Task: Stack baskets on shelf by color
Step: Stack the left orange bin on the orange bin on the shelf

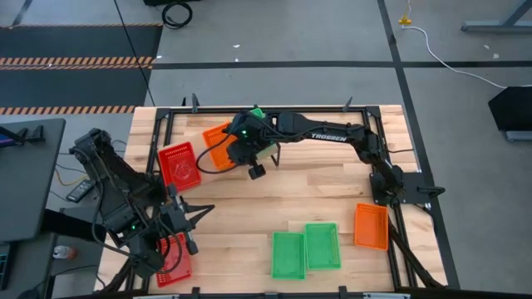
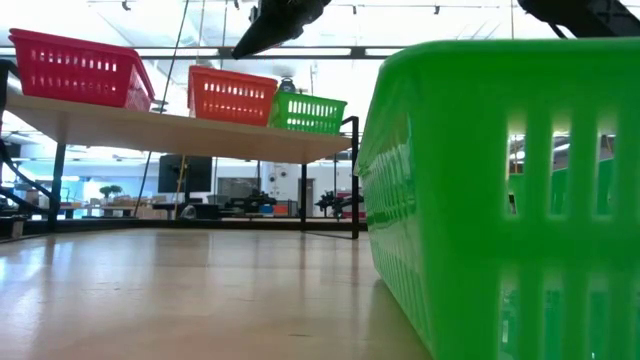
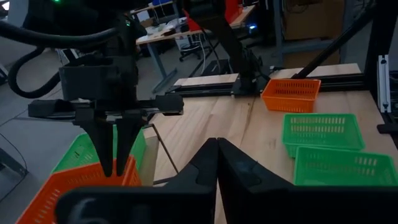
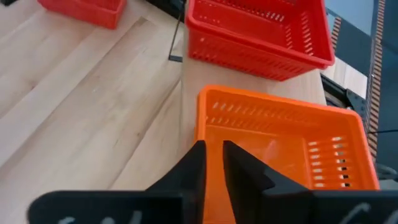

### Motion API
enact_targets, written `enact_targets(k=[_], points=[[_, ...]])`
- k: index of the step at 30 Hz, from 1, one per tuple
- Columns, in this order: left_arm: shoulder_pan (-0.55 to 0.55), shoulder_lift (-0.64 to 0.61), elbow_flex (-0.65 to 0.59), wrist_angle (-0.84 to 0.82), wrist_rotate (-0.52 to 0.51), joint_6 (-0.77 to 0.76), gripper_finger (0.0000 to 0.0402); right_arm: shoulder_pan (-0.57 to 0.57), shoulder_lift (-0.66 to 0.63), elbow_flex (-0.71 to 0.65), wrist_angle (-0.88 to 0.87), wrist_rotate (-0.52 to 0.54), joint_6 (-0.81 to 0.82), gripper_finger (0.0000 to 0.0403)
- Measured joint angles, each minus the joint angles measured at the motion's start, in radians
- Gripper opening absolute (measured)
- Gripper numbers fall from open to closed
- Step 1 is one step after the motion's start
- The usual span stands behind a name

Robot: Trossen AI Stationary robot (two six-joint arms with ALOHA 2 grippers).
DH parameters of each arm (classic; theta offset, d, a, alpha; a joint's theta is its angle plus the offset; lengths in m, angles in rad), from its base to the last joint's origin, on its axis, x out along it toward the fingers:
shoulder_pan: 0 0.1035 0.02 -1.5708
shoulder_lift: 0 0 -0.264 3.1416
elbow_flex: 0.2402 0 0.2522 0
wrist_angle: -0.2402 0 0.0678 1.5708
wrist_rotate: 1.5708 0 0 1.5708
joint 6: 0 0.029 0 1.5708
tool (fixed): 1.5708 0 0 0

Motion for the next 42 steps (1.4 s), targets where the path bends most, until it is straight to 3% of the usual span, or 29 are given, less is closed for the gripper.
enact_targets(k=[11, 17, 22, 30, 42], points=[[0.000, 0.000, 0.000, 0.001, 0.000, 0.000, 0.0007, 0.008, -0.002, -0.119, 0.066, 0.039, -0.014, 0.0153], [0.000, 0.000, 0.000, 0.001, 0.000, 0.001, 0.0015, 0.008, -0.001, -0.161, 0.132, 0.090, -0.015, 0.0168], [0.000, 0.000, 0.000, 0.001, 0.000, 0.001, 0.0013, 0.012, -0.001, -0.163, 0.171, 0.070, -0.019, 0.0142], [0.000, 0.000, 0.000, 0.001, 0.000, 0.001, 0.0011, 0.015, -0.001, -0.164, 0.168, 0.005, -0.023, 0.0020], [0.000, 0.000, 0.000, 0.001, 0.000, 0.003, 0.0007, 0.027, -0.001, -0.164, 0.247, 0.004, -0.037, 0.0021]])
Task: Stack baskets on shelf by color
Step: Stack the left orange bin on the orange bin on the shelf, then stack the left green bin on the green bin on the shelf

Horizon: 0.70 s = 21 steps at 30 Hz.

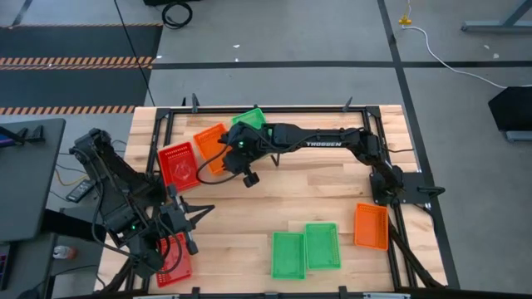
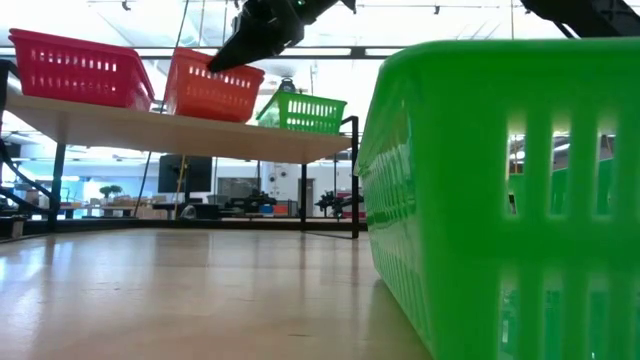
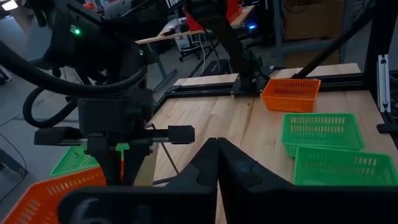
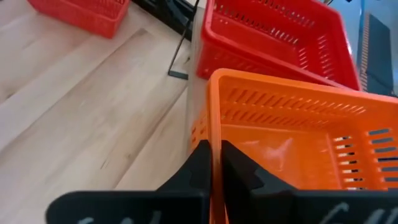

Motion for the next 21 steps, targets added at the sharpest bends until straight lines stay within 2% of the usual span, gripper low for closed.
enact_targets(k=[3, 11, 21], points=[[0.000, 0.000, 0.000, 0.000, 0.000, 0.000, 0.0010, 0.000, 0.000, 0.000, 0.002, 0.000, 0.025, 0.0028], [0.000, 0.000, 0.000, 0.000, 0.000, -0.001, 0.0014, 0.012, 0.000, 0.000, 0.001, -0.001, 0.072, 0.0078], [0.000, 0.000, 0.000, 0.000, 0.000, -0.002, 0.0017, 0.015, 0.000, 0.000, 0.015, 0.005, 0.082, 0.0103]])
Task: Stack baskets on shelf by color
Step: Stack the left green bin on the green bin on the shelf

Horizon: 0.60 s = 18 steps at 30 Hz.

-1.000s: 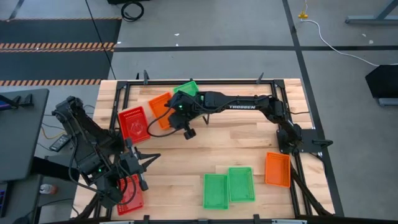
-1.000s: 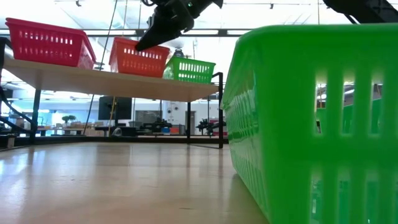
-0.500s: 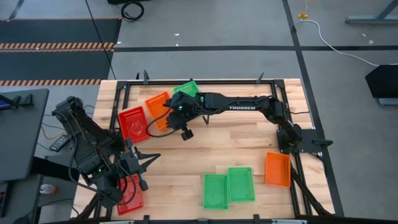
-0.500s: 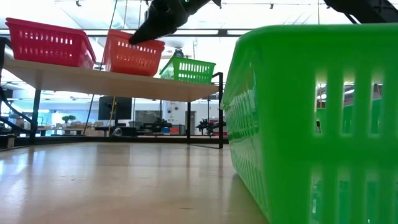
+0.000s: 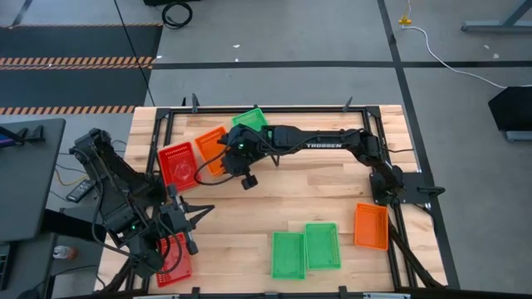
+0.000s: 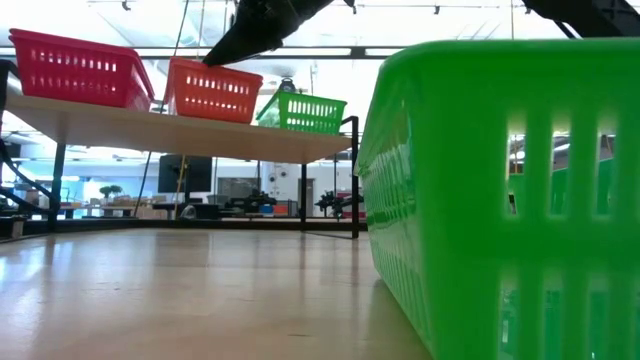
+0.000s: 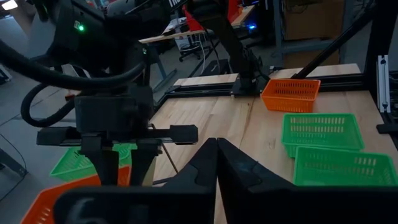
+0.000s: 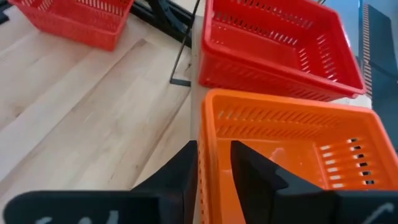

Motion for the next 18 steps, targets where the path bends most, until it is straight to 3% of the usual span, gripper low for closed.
enact_targets(k=[6, 10, 18], points=[[0.000, 0.000, 0.000, 0.000, 0.000, 0.001, 0.0015, 0.034, -0.037, 0.001, -0.011, 0.041, 0.022, 0.0104], [0.001, 0.000, 0.000, 0.000, 0.000, 0.001, 0.0009, 0.069, -0.053, 0.003, -0.110, 0.098, 0.086, 0.0105], [0.010, 0.000, 0.000, 0.001, -0.006, -0.001, 0.0019, 0.178, -0.050, 0.002, -0.332, 0.101, 0.295, 0.0103]])
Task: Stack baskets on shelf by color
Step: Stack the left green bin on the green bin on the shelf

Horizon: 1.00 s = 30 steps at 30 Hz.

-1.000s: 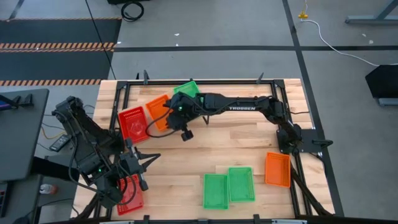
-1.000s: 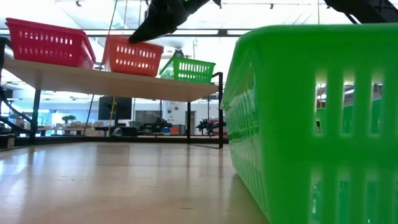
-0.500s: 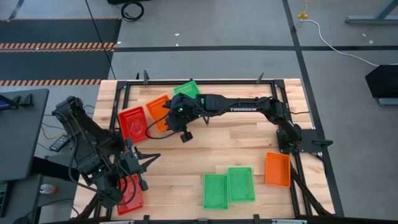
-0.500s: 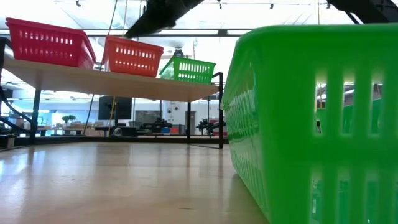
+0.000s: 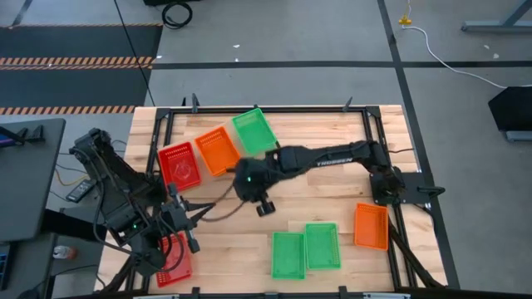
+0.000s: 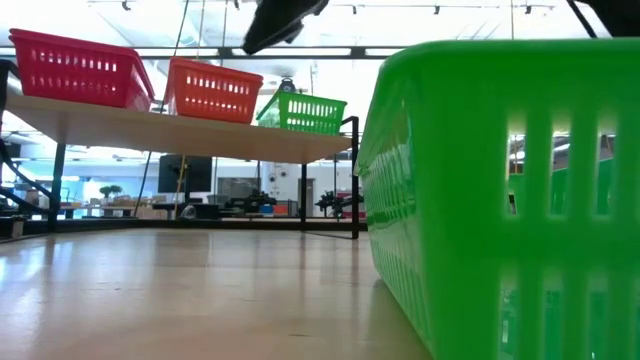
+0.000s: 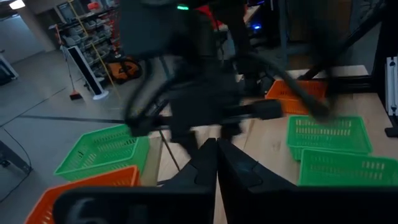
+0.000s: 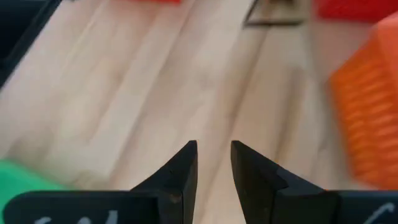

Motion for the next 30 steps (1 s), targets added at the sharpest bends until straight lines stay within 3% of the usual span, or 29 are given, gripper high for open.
enact_targets(k=[7, 12, 24, 30], points=[[0.023, 0.013, 0.000, 0.023, 0.012, 0.001, 0.0012, 0.122, 0.000, -0.010, -0.165, -0.002, 0.175, 0.0103], [0.041, 0.022, 0.000, 0.030, 0.027, 0.000, 0.0019, 0.206, 0.001, -0.110, -0.190, -0.041, 0.252, 0.0112], [0.042, 0.053, 0.001, 0.077, 0.074, 0.000, 0.0017, 0.310, -0.001, -0.358, -0.051, -0.027, 0.467, 0.0220], [0.043, 0.069, 0.001, 0.109, 0.087, 0.000, 0.0022, 0.353, 0.000, -0.437, -0.031, -0.025, 0.567, 0.0254]])
